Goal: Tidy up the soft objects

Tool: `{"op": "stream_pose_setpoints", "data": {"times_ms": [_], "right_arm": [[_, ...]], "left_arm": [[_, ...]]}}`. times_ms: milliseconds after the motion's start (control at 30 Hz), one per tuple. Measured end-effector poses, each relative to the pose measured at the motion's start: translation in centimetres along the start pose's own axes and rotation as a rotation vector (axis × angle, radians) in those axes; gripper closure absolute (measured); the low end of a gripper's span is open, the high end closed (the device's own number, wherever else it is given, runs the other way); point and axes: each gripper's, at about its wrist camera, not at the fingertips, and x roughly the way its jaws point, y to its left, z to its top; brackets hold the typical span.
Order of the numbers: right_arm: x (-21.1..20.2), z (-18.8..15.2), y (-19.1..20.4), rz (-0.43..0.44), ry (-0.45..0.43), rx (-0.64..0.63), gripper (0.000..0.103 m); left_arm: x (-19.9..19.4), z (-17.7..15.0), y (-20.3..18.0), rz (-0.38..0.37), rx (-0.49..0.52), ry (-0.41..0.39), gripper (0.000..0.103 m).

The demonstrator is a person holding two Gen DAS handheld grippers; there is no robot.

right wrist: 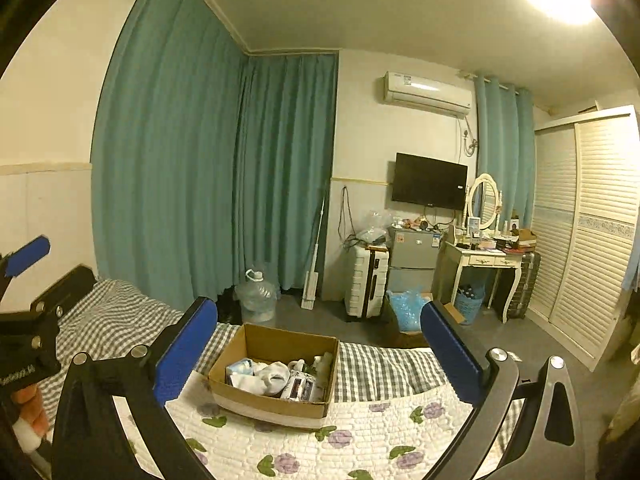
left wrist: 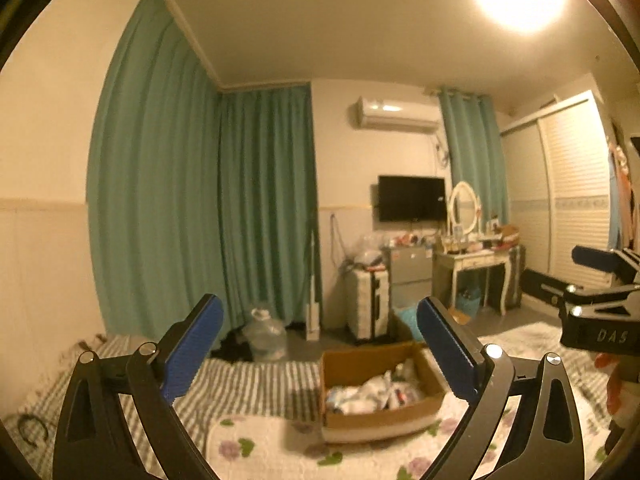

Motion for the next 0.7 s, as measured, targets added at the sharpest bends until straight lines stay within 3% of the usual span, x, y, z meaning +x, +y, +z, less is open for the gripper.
{"op": "stream_pose_setpoints", "data": {"times_ms": [100,200,367,500,700], "right_arm": [[1.4,-3.0,0.4,0.030,-0.008,0.019,0.001],[3.3,-6.7,0.0,-0.016,-0.027,0.050,0.001],[7.6,-12.1,-0.7,-0.004,0.066,0.097,0.001],[9.5,-13.9,-0.4,-0.004,0.130,0.093,0.001],[9.7,-14.3,-0.4,0.007,0.144,0.098,0.001]], "left_arm": [[0.8,-3.5,-0.2,0.038,0.005,0.029,0.004],[2.9,-7.4,-0.1,0.042,-0.003,0.069,0.004],[5.8,-12.3,-0.8,0.055,0.036,0.159,0.004],[6.1,-13.0,-0.5,0.031,0.001,0.193,0.004],[5.8,-12.8,-0.5,0.030,0.009,0.184,0.004]]}}
